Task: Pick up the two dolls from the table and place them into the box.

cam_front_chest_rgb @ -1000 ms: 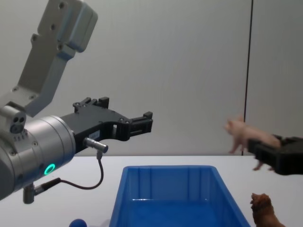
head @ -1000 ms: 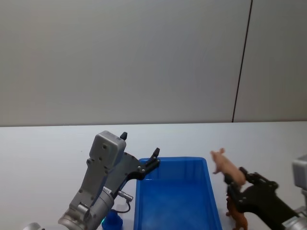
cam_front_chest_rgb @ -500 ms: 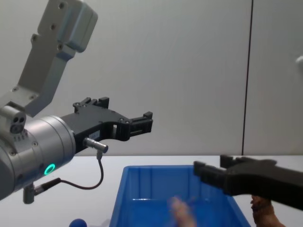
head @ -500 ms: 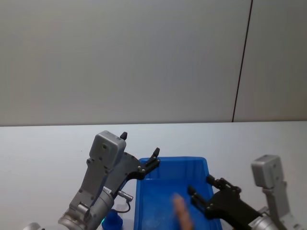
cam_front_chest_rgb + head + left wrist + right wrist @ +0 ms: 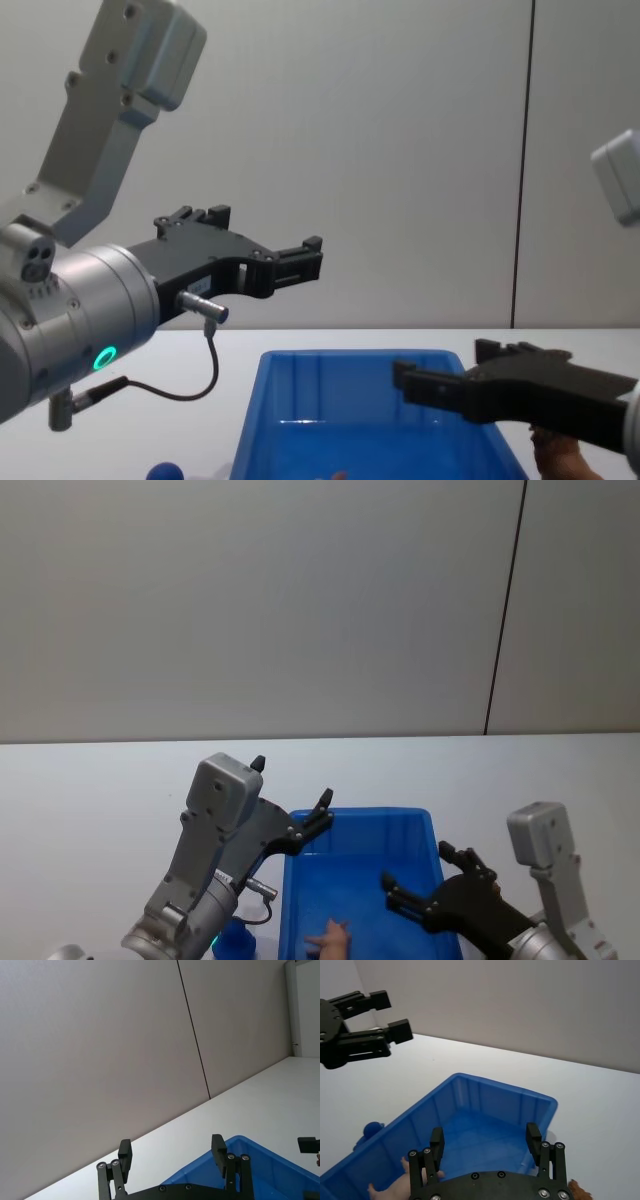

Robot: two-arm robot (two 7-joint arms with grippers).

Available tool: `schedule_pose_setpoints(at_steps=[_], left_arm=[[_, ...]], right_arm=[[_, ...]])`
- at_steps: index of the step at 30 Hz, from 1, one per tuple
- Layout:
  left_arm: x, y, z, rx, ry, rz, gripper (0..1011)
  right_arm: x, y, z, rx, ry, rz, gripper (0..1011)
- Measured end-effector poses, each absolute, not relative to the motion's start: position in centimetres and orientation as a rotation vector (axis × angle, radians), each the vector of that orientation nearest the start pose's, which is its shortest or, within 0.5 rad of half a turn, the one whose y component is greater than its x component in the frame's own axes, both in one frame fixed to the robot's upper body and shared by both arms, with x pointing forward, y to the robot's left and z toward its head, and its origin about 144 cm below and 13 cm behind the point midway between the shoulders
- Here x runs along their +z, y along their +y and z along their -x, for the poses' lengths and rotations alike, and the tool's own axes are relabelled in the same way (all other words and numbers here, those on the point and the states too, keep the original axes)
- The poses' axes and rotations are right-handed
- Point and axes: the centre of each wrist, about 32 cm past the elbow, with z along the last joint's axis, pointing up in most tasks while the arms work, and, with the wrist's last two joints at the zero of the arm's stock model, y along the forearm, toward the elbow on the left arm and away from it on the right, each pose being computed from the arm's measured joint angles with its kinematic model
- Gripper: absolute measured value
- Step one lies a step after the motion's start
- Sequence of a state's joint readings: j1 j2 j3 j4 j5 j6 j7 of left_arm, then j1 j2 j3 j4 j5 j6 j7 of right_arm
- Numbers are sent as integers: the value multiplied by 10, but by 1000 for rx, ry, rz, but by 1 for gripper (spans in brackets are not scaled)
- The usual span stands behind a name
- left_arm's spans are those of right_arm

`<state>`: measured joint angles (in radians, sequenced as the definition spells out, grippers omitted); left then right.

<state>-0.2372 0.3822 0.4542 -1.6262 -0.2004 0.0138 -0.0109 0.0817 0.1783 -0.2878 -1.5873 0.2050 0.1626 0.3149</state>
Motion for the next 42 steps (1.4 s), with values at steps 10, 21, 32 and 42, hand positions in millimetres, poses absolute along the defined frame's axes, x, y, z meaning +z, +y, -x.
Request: schedule_pose_setpoints(at_steps=[10, 21, 32, 42], left_arm=[[1204, 198, -492, 1124, -268, -61, 1003], [1204, 198, -492, 1124, -268, -61, 1003], [1204, 198, -492, 1124, -268, -61, 1003], [1204, 198, -492, 1124, -268, -61, 1003]], right_arm=[[1165, -198, -455, -1077, 60, 95, 1001], [1165, -213, -436, -1177, 64, 140, 1001], [1155, -222, -424, -1223, 106, 186, 1001], [1139, -227, -420, -1227, 164, 221, 1001]])
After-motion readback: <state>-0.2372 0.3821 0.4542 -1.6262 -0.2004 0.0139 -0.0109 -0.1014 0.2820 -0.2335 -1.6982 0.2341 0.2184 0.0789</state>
